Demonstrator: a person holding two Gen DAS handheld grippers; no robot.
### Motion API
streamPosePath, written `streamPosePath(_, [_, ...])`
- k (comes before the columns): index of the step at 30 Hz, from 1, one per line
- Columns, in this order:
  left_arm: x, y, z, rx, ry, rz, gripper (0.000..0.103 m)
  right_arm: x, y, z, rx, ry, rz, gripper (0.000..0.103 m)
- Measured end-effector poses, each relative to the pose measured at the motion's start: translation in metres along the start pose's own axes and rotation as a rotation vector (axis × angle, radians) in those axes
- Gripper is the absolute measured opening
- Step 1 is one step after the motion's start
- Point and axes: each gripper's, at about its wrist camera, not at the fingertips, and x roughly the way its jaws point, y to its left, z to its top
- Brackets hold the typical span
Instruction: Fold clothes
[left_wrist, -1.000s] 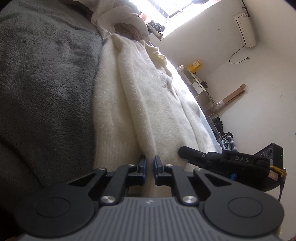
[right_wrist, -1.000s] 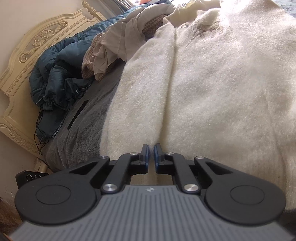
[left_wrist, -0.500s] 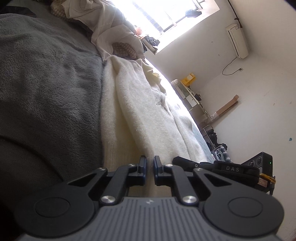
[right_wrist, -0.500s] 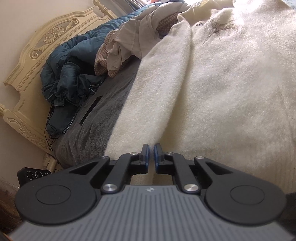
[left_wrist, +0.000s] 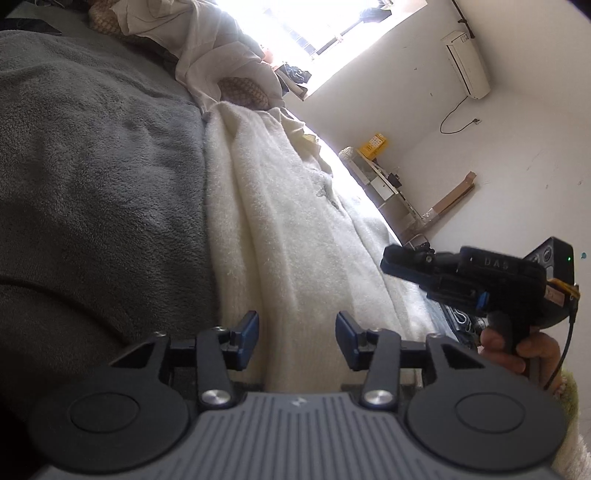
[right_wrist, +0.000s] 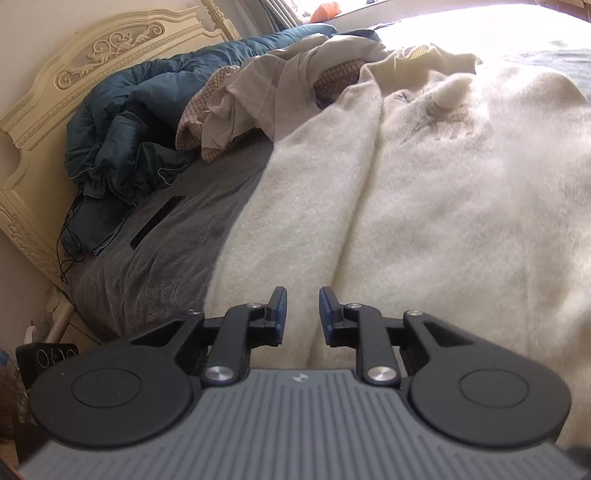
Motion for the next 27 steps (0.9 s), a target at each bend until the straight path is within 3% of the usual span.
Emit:
streamPosePath(2, [0.004,0.003,0.000,-0.006,0.001,-0.003,0.045,0.017,0.010,0.023,-0.032,-0.012,0.007,0.019])
streamPosePath(4, [0.008,0.005,-0.001,-0.013,0.001,-0.006,0.036,0.035,0.020,0.046,-0.063,-0.024,0.013,0.021])
streamPosePath(6, [0.012,0.008,-0.001,-0.019,0.002,-0.009,0.012,0.052,0.031,0.070,-0.095,-0.036,0.020,0.023])
streamPosePath(10, [0.017,0.013,-0.002,-0.029,0.000,-0.019,0.011,0.113,0.045,0.106,-0.173,-0.016,-0.044,0.023])
streamPosePath(15, [0.014,0.019,-0.004,-0.028,-0.001,-0.046,0.010,0.182,0.040,0.109,-0.131,0.118,-0.053,0.020])
streamPosePath(18, [0.013,0.022,-0.003,-0.026,0.005,-0.065,0.010,0.183,0.042,0.101,-0.150,0.100,-0.057,0.020])
streamPosePath(23, [0.017,0.025,-0.002,-0.021,0.016,-0.077,0.010,0.159,0.028,0.110,-0.052,0.038,-0.005,0.020])
streamPosePath(27, [0.018,0.027,-0.002,-0.029,0.019,-0.076,0.010,0.177,0.013,0.112,0.023,0.039,-0.011,0.021])
